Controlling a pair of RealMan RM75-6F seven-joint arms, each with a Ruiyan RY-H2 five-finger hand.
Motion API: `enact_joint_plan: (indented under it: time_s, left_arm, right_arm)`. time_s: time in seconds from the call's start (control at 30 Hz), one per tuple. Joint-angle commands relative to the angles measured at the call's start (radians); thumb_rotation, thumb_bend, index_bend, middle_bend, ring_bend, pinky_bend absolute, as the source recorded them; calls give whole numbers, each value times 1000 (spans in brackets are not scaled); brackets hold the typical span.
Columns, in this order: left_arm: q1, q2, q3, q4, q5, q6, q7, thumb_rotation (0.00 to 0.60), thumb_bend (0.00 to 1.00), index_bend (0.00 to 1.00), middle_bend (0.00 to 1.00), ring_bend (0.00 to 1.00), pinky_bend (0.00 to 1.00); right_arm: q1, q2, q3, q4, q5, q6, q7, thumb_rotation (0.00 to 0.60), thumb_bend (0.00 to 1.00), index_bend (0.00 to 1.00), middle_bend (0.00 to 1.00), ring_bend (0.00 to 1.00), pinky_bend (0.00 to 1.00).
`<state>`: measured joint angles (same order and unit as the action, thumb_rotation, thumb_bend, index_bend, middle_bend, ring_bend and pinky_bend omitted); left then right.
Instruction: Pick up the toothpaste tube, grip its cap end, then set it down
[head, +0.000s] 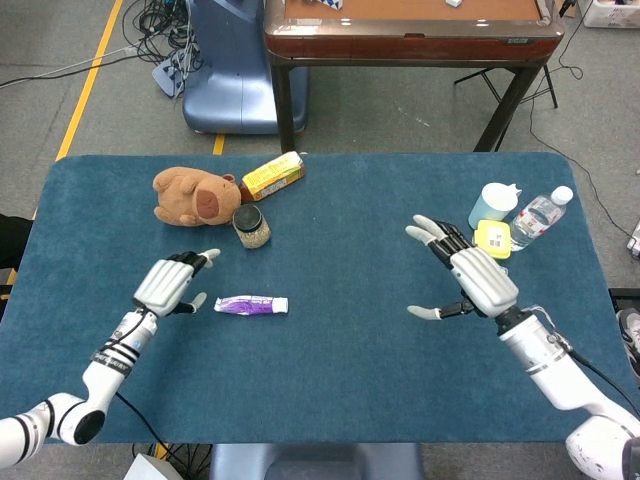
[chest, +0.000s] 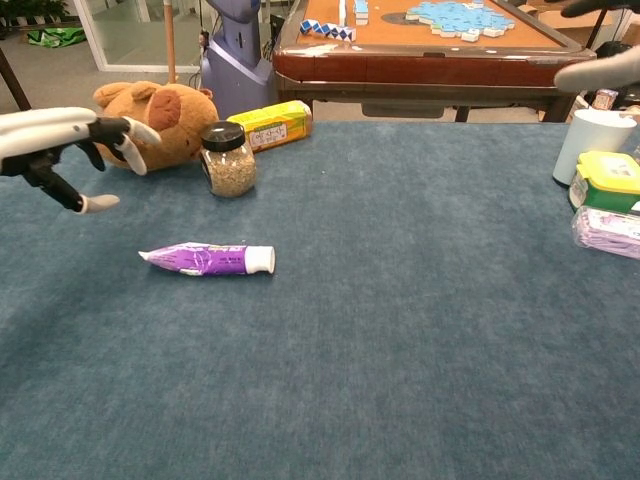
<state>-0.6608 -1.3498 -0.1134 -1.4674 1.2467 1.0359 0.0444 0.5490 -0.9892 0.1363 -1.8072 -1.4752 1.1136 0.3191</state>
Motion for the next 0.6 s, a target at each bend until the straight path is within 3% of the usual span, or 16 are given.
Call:
enact_joint_plan:
  time_s: [0.03, 0.17, 0.3, 0.37, 0.6]
  left_arm:
    - [87, 46, 8, -56, -16, 116, 36, 600, 321, 117, 266, 192, 256]
    - [160, 69, 19, -78, -10, 221, 60, 600, 307, 126, 265, 192, 256]
    - [233, 86, 29, -99, 1, 317, 68, 600, 307, 135, 264, 192, 256]
    - [267, 93, 44, -105, 19, 357, 71, 600, 308, 152, 264, 193, 256]
    - [364, 93, 93, -124, 95, 473, 106, 600, 307, 181, 264, 192, 256]
  right_arm:
    - [-52, 15, -37, 10, 39, 20, -114, 467, 34, 0, 0, 0, 0]
    - [-110, 8, -58, 18, 76, 79, -229, 477, 33, 0, 0, 0, 0]
    - [-184, -17, -80, 35, 98, 169, -320, 578, 35, 0, 5, 0, 0]
    - [-228, -38, -95, 53, 96, 222, -344, 600, 44, 0, 17, 0, 0]
    - [-341, -76, -144, 87, 71, 325, -348, 600, 64, 0, 61, 0, 0]
